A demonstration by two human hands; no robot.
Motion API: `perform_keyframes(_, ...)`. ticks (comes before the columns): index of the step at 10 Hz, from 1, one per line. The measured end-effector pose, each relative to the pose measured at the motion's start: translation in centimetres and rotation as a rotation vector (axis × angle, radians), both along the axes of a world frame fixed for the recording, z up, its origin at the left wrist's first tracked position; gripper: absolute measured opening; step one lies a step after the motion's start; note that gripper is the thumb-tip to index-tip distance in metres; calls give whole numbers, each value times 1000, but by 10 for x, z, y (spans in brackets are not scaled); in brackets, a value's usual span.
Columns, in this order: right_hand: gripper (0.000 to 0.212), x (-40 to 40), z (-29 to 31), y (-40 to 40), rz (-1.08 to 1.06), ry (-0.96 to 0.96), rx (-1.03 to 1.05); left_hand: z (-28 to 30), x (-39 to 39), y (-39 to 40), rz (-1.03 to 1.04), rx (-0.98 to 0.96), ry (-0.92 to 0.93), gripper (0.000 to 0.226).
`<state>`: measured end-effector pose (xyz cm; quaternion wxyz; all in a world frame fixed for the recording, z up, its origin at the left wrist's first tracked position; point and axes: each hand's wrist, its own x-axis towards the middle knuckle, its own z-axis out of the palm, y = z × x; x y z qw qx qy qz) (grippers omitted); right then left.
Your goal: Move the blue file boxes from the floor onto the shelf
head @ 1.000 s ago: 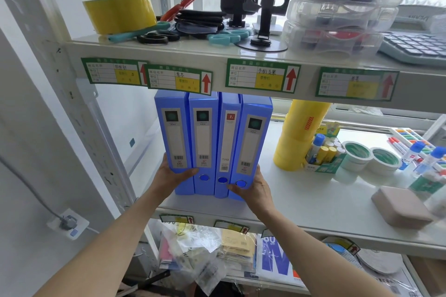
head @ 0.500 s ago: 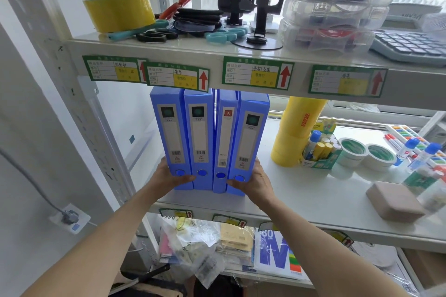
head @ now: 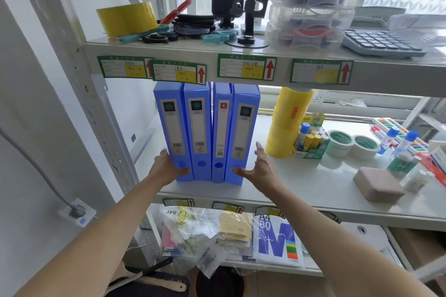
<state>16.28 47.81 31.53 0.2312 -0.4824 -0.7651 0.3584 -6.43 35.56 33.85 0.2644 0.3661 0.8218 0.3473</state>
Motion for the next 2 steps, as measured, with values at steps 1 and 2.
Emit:
perform_keyframes(1,111,4,6,-3,-41,-93,13,11,10,-9,-102,-163,125,51)
perform_keyframes(2,78,10,16,-10,-92,-223,-12,26,31,-13,-253,-215,174,51)
